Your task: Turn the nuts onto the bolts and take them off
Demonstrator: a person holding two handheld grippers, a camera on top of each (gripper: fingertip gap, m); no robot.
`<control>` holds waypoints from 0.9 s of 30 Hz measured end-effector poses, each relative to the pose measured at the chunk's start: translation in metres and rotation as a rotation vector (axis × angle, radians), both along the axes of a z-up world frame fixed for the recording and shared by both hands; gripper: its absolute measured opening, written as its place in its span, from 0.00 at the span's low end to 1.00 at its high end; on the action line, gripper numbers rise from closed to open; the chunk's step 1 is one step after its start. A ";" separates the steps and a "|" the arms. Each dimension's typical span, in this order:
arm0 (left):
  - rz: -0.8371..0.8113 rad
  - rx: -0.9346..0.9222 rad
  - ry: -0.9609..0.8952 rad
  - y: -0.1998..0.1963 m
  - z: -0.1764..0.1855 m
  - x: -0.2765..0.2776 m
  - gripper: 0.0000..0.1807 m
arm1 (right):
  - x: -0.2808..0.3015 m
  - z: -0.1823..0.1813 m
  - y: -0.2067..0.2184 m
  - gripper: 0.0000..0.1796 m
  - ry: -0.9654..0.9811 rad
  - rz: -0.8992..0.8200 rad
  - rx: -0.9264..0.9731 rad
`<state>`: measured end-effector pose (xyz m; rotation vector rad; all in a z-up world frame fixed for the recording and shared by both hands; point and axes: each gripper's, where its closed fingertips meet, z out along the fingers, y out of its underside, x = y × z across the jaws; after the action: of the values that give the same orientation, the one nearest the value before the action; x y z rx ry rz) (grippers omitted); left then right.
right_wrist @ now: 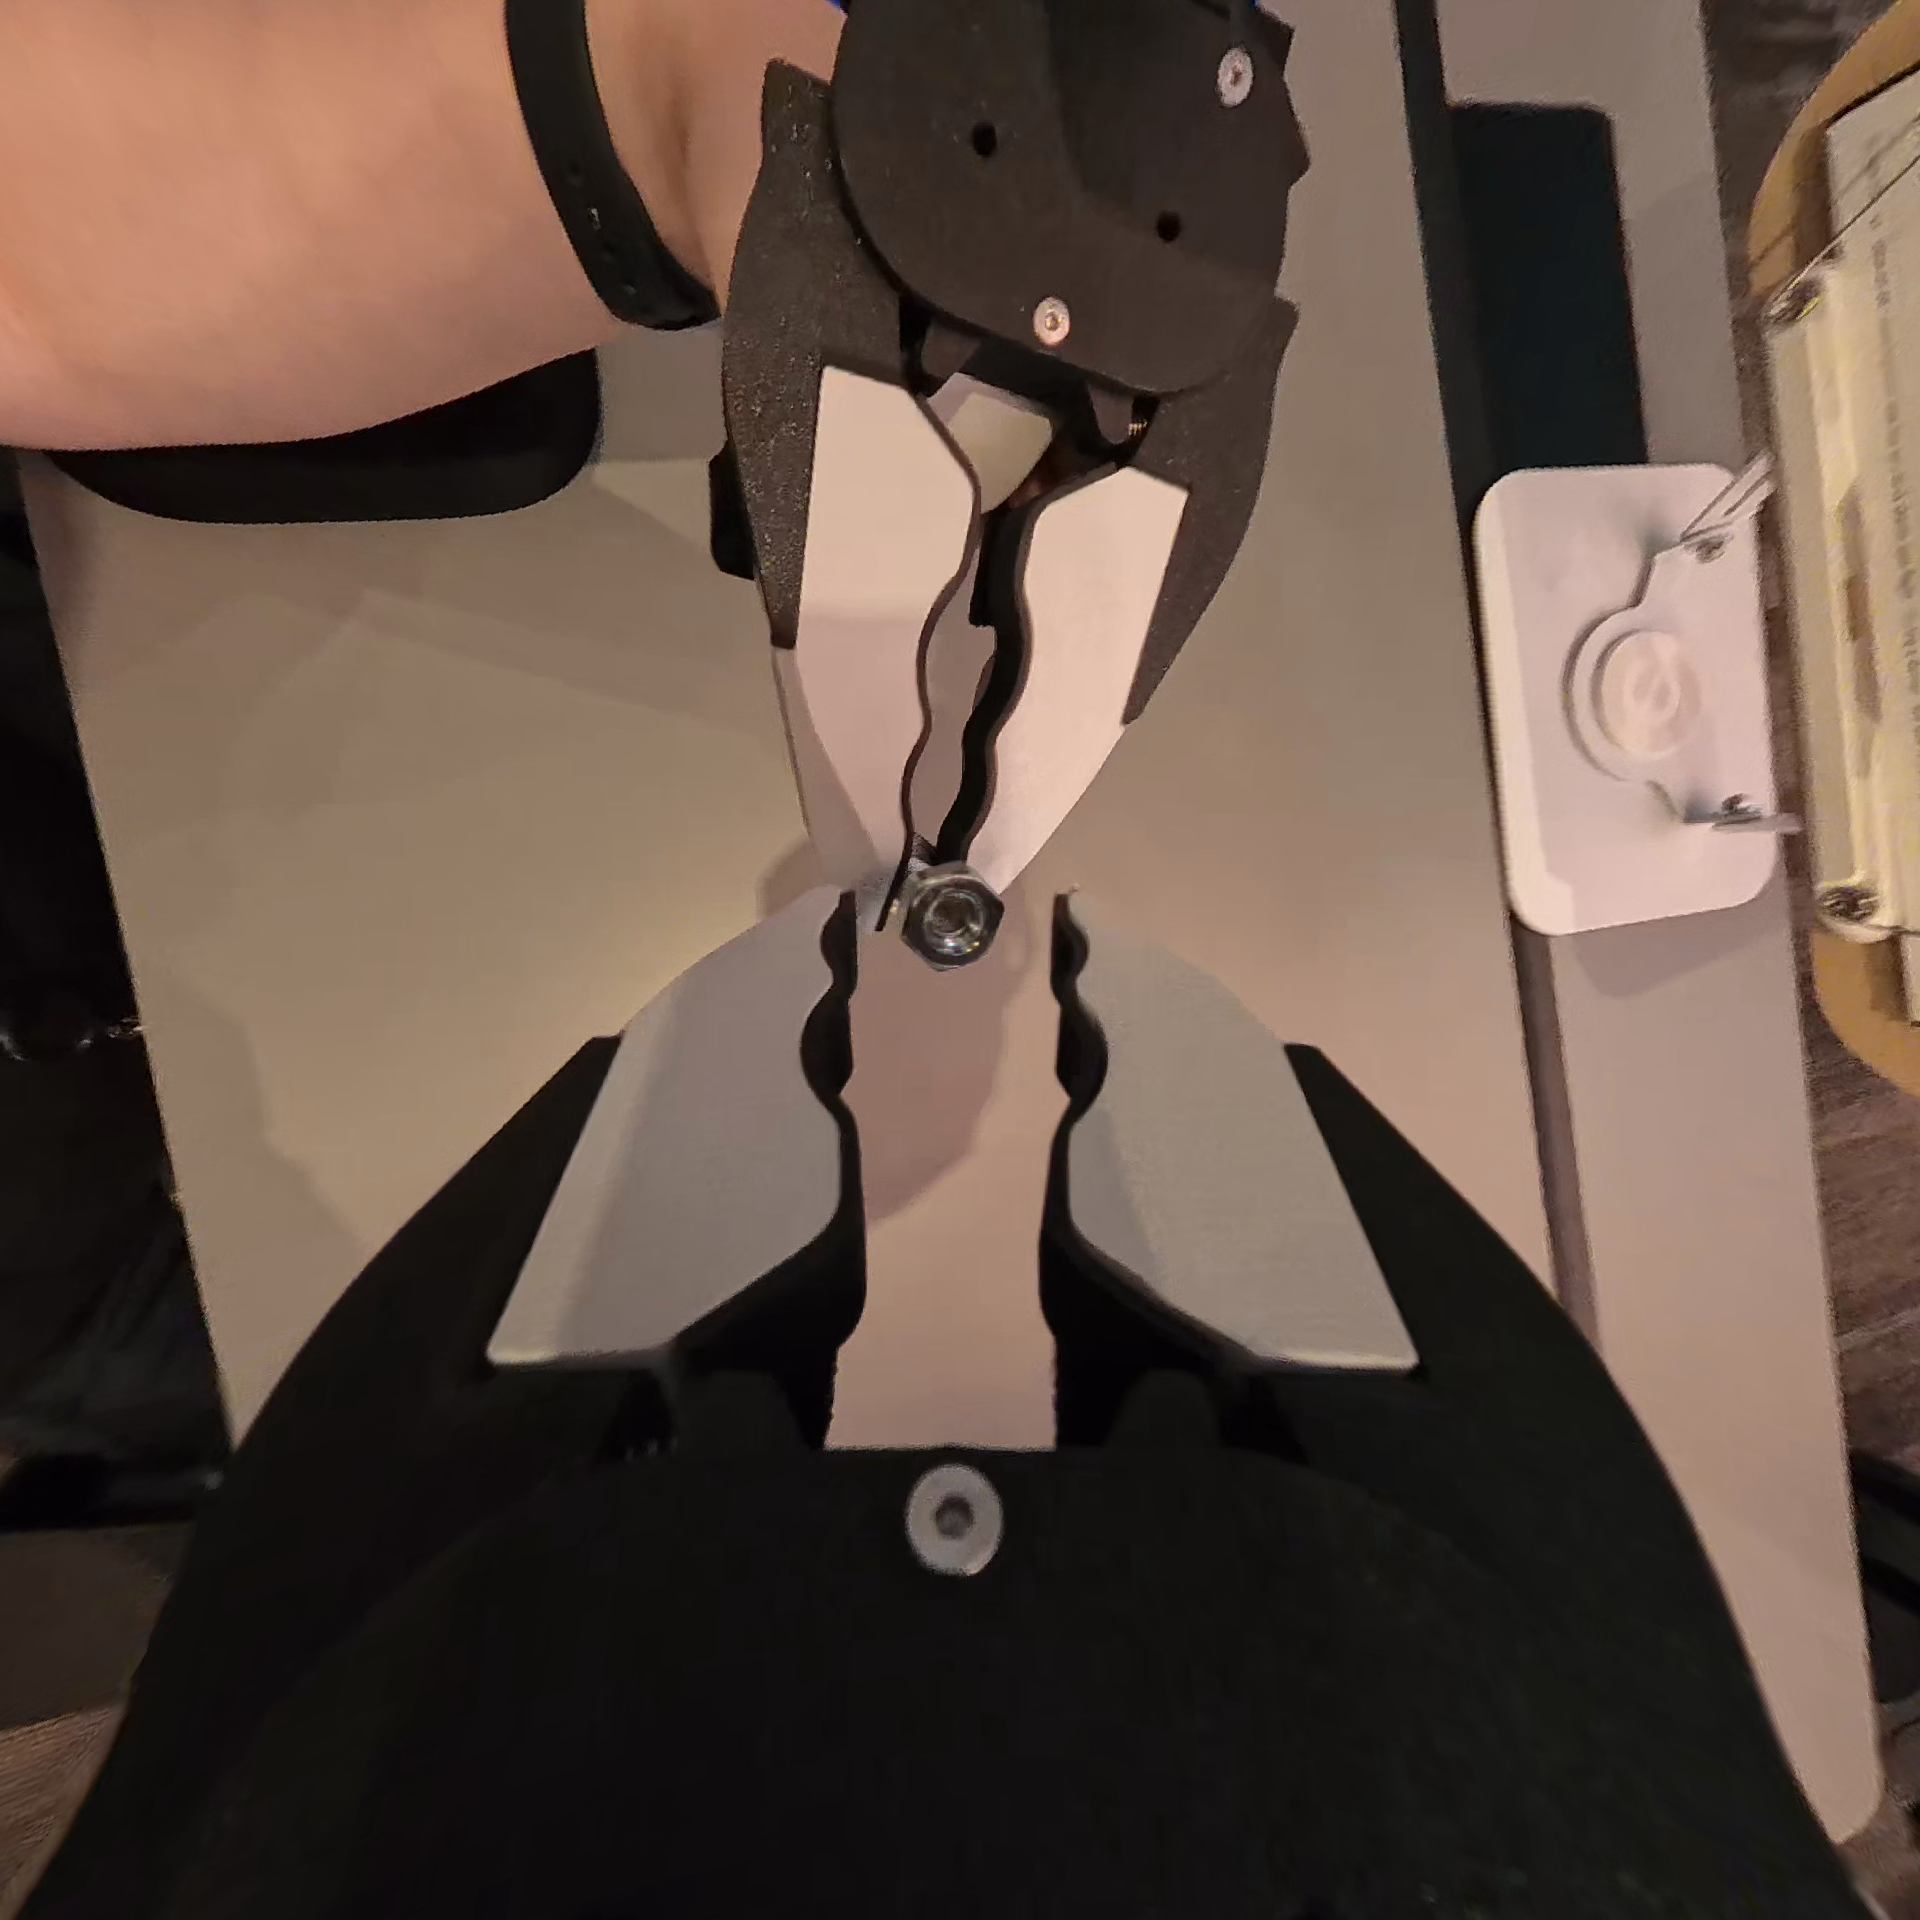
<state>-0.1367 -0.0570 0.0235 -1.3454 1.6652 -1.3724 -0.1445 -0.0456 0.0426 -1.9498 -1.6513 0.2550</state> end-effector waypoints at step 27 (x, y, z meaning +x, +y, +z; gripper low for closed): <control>0.217 0.061 -0.306 0.037 0.048 -0.010 0.05 | -0.042 0.057 0.018 0.37 0.963 0.287 0.130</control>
<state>-0.1464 -0.0198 0.0711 -1.1752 1.3088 -1.3133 -0.1869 -0.0280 0.0994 -1.1546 -1.2112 0.9876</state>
